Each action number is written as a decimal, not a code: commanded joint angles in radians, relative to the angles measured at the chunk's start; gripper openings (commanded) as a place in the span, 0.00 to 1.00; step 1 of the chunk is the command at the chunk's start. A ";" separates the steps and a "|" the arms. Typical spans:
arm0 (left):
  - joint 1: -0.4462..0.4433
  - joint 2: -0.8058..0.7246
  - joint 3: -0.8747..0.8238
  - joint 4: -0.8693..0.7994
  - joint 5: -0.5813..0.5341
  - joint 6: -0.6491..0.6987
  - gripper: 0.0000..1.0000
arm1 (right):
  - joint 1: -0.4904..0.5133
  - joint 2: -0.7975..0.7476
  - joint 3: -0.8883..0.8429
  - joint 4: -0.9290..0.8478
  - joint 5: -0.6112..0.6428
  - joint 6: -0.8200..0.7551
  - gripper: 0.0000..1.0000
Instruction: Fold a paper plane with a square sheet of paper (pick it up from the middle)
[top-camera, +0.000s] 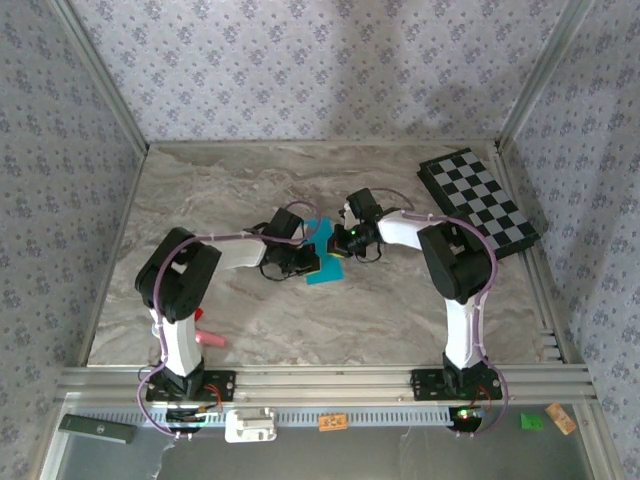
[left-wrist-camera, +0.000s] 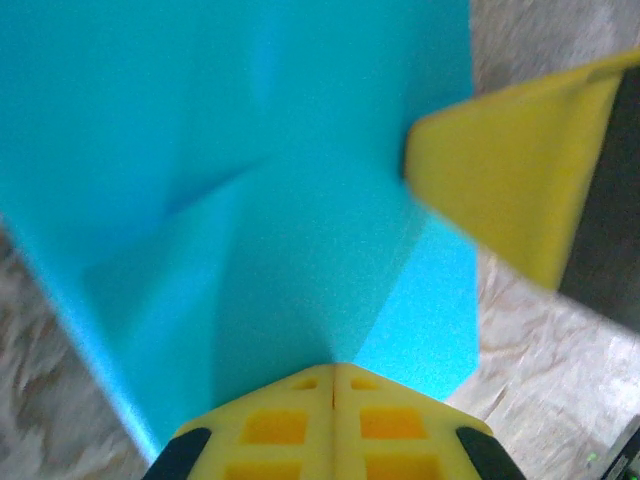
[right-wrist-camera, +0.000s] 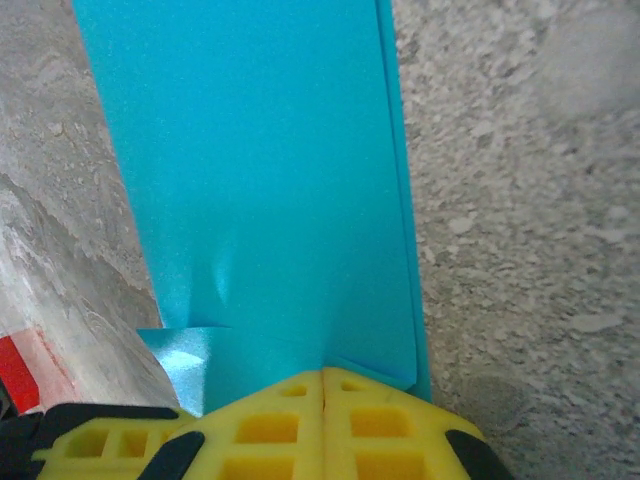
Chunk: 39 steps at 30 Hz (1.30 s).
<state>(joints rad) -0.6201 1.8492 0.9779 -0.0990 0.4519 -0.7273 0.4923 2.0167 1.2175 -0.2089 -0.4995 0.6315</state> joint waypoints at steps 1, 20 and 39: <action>-0.019 -0.049 -0.099 -0.155 -0.006 0.048 0.01 | -0.010 0.091 -0.033 -0.170 0.213 0.026 0.01; 0.023 -0.115 0.115 -0.122 -0.107 -0.018 0.08 | -0.035 -0.142 -0.034 0.028 -0.008 0.118 0.27; 0.044 0.070 0.116 -0.015 -0.215 -0.204 0.00 | -0.003 -0.151 -0.118 0.041 0.067 0.238 0.44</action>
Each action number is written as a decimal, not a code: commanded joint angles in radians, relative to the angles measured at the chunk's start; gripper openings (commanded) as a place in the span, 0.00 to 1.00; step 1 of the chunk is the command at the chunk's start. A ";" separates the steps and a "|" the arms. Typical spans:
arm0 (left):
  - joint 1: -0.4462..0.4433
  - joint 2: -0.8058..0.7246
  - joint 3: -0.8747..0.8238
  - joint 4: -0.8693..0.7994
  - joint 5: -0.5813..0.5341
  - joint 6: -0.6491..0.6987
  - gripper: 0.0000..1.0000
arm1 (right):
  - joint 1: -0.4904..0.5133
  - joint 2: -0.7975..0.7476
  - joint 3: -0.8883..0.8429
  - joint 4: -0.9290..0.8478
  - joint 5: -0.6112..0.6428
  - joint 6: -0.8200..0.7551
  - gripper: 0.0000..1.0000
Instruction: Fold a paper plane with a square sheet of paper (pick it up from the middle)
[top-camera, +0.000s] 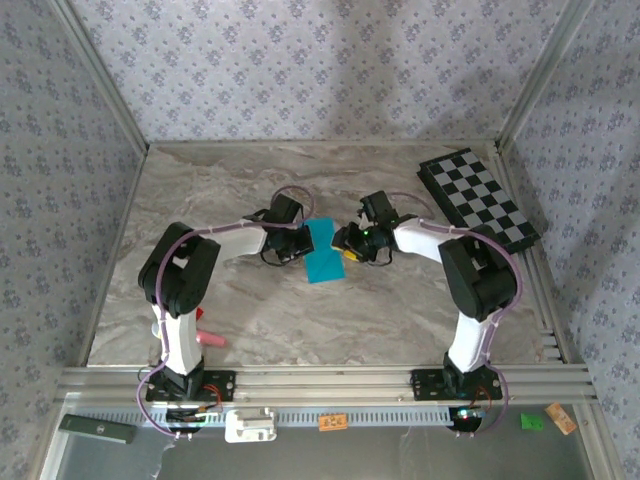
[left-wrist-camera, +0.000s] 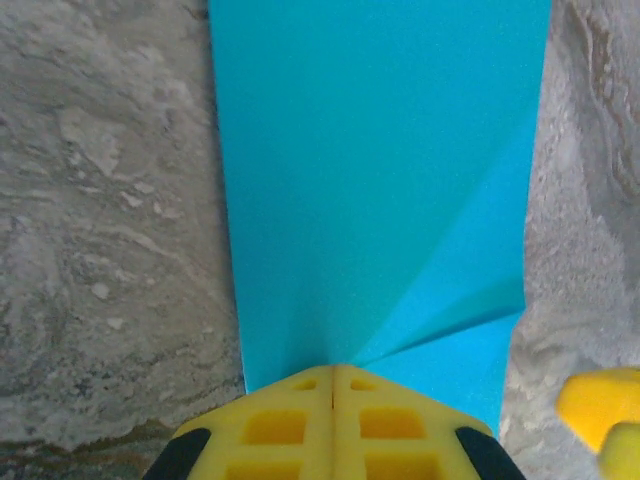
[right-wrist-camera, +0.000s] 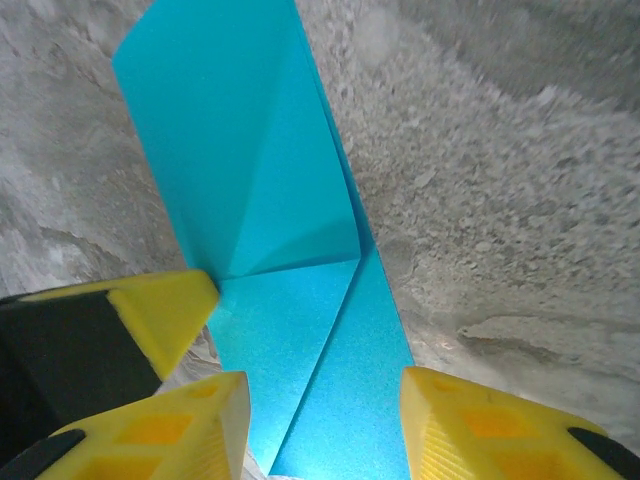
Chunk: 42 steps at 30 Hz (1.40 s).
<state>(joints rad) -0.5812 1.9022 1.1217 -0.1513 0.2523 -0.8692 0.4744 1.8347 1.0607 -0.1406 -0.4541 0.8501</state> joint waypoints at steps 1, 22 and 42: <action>0.004 0.017 -0.041 0.046 -0.011 -0.075 0.00 | 0.020 0.038 0.047 -0.035 0.022 0.021 0.44; 0.028 -0.004 -0.130 0.082 0.031 -0.165 0.00 | 0.071 0.121 0.123 -0.104 0.029 0.038 0.37; 0.029 -0.014 -0.128 0.065 0.016 -0.168 0.00 | 0.075 0.113 0.085 0.042 -0.060 0.048 0.22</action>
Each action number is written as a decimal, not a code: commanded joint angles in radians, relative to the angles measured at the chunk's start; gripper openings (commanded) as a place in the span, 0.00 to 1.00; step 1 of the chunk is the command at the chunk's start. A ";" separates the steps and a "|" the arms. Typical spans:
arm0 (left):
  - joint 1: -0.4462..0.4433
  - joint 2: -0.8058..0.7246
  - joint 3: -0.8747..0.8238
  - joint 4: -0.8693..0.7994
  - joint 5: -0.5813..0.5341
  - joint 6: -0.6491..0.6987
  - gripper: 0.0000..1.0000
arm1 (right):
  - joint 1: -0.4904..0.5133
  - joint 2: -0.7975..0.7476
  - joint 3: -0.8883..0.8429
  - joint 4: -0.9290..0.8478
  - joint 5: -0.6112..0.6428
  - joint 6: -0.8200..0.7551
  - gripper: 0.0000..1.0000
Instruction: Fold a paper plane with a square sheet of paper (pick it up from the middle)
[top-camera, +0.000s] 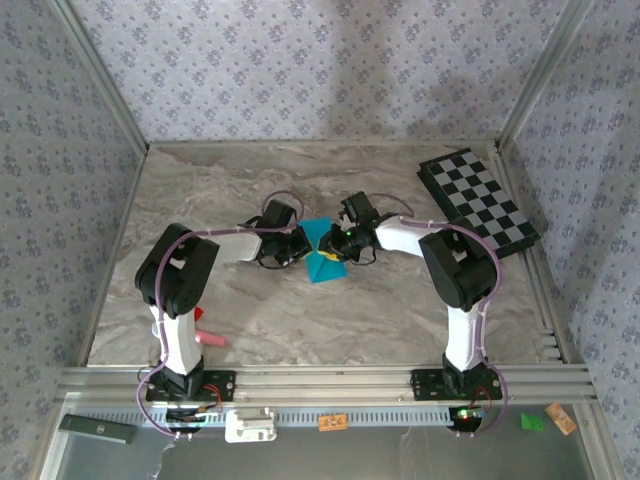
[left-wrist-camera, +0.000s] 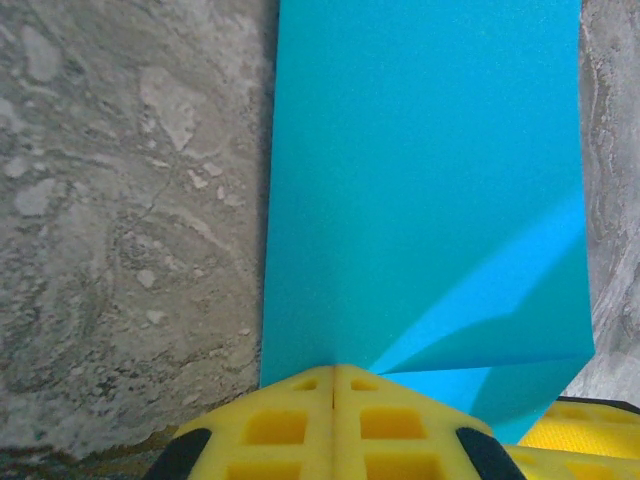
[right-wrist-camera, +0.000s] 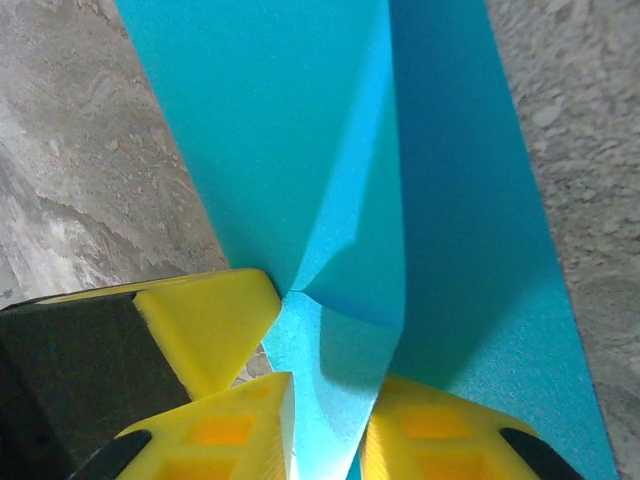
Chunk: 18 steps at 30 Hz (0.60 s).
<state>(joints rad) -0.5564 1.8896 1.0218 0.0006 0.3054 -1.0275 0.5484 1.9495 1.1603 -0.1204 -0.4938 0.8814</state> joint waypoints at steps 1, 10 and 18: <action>0.006 -0.005 -0.027 -0.088 -0.035 -0.009 0.01 | 0.001 0.002 -0.016 0.025 -0.021 0.019 0.19; 0.083 -0.186 -0.137 0.063 0.015 -0.003 0.24 | -0.029 -0.052 -0.050 0.125 -0.015 -0.011 0.02; 0.184 -0.402 -0.315 0.314 0.185 -0.075 0.69 | -0.091 -0.161 -0.094 0.385 -0.184 -0.006 0.02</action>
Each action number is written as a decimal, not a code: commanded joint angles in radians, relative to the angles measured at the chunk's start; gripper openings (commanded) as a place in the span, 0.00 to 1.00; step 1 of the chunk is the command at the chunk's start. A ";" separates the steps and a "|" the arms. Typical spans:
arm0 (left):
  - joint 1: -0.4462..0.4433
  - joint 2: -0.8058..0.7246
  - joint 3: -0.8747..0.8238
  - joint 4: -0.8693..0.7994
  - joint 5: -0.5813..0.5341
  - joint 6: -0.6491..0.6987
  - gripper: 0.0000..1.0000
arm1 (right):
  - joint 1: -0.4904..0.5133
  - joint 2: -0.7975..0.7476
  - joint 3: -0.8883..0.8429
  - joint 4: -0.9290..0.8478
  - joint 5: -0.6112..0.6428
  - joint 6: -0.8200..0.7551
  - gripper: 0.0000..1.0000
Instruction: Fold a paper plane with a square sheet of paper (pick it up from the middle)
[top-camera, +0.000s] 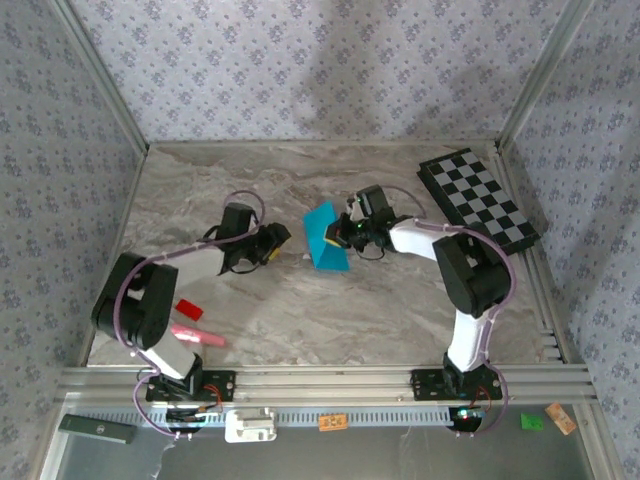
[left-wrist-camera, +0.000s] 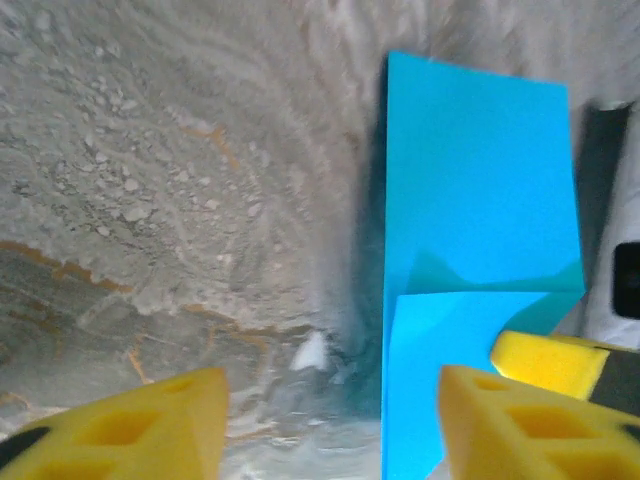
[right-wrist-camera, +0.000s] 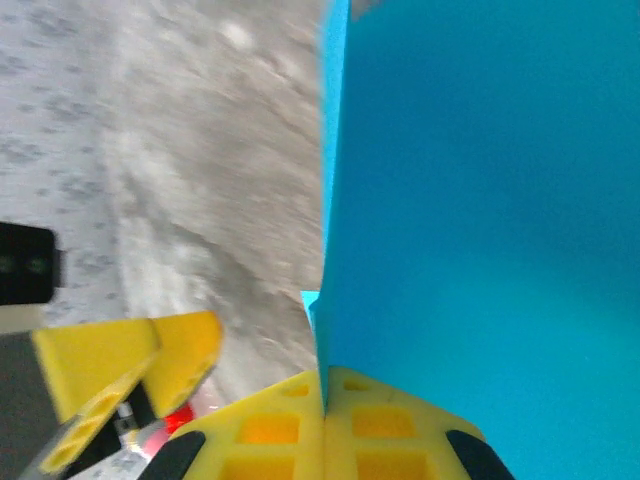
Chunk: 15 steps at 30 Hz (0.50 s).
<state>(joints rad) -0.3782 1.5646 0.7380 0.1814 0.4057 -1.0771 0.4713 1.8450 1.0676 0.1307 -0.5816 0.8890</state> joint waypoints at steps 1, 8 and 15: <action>0.005 -0.100 -0.046 0.158 0.087 -0.037 0.75 | -0.019 -0.062 -0.002 0.156 -0.118 -0.002 0.02; -0.010 -0.136 -0.073 0.380 0.169 -0.159 0.92 | -0.033 -0.078 0.000 0.350 -0.245 0.157 0.02; -0.046 -0.067 -0.028 0.520 0.209 -0.231 0.96 | -0.030 -0.082 -0.012 0.488 -0.294 0.278 0.03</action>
<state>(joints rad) -0.4088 1.4700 0.6708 0.5949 0.5694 -1.2682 0.4389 1.7866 1.0641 0.5171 -0.8185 1.0859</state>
